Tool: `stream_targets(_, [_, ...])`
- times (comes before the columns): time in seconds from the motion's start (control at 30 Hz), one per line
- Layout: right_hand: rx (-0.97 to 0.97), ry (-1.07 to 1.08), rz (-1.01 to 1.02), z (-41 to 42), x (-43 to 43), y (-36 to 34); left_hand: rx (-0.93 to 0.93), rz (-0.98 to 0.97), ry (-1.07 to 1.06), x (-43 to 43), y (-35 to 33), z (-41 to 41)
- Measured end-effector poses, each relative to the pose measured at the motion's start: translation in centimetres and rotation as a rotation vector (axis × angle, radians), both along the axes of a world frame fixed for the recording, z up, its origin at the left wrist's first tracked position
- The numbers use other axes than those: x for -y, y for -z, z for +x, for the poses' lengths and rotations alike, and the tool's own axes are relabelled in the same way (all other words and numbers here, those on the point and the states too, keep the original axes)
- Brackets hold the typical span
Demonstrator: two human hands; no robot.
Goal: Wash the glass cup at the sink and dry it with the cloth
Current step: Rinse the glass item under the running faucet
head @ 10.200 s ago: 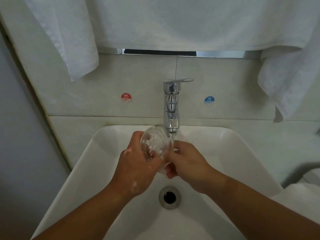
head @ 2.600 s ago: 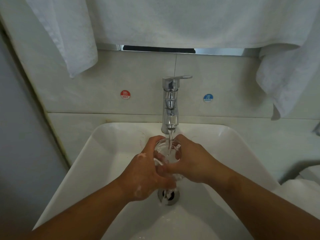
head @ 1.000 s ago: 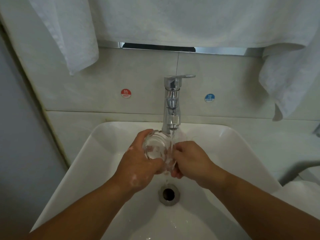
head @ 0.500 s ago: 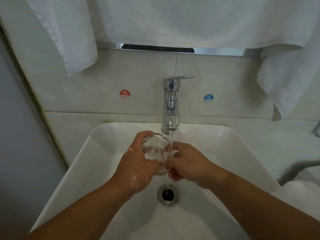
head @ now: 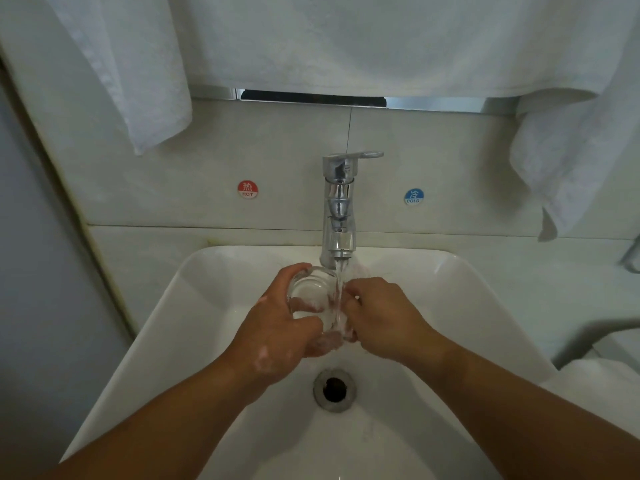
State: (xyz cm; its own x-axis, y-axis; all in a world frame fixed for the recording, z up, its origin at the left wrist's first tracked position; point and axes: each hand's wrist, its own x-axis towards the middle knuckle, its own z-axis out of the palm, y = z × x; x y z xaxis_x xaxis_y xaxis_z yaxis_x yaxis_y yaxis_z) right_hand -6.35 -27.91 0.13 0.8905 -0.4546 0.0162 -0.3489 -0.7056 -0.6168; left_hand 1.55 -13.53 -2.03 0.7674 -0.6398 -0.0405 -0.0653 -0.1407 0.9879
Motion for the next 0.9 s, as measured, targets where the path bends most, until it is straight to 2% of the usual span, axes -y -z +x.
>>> stream_targets(0.07, [0.014,0.032,0.059,0.1,-0.1,0.2,-0.032,-0.041,-0.045,0.2,0.0,-0.1])
stream_targets(0.17, [0.017,-0.007,0.444,-0.2,-0.5,0.0,0.058,-0.033,-0.103,0.1,-0.1,0.0])
stream_targets(0.2, [-0.005,-0.046,0.435,-0.4,-0.3,-0.2,0.087,-0.012,-0.086,0.0,0.0,0.1])
stream_targets(0.27, [-0.054,-0.075,0.200,-0.4,0.1,-0.1,0.111,0.044,-0.010,-0.2,-0.2,0.3])
stream_targets(0.33, [-0.033,-0.030,0.025,-0.1,0.3,0.1,0.056,0.032,0.039,-0.2,-0.2,0.3])
stream_targets(0.4, [0.029,0.040,0.008,0.2,0.1,0.4,-0.034,-0.035,0.012,-0.1,-0.2,0.0])
stream_targets(0.53, [-0.016,-0.002,0.376,-0.2,-0.1,0.2,0.081,0.003,-0.052,0.1,0.1,-0.3])
stream_targets(0.57, [-0.046,-0.041,0.396,-0.4,0.1,0.1,0.089,0.022,-0.039,0.1,0.1,-0.2])
stream_targets(0.6, [-0.064,-0.057,0.346,-0.4,0.4,0.1,0.086,0.040,-0.012,0.1,0.2,0.0])
stream_targets(0.7, [-0.062,-0.021,0.019,-0.2,0.7,0.0,0.012,0.053,0.062,0.1,0.1,0.2])
stream_targets(0.77, [-0.032,0.025,-0.017,0.1,0.4,0.2,-0.085,-0.004,0.035,0.2,0.1,0.1])
stream_targets(0.9, [-0.002,0.023,0.513,0.1,-0.2,0.3,0.070,0.046,-0.093,0.2,0.0,0.0])
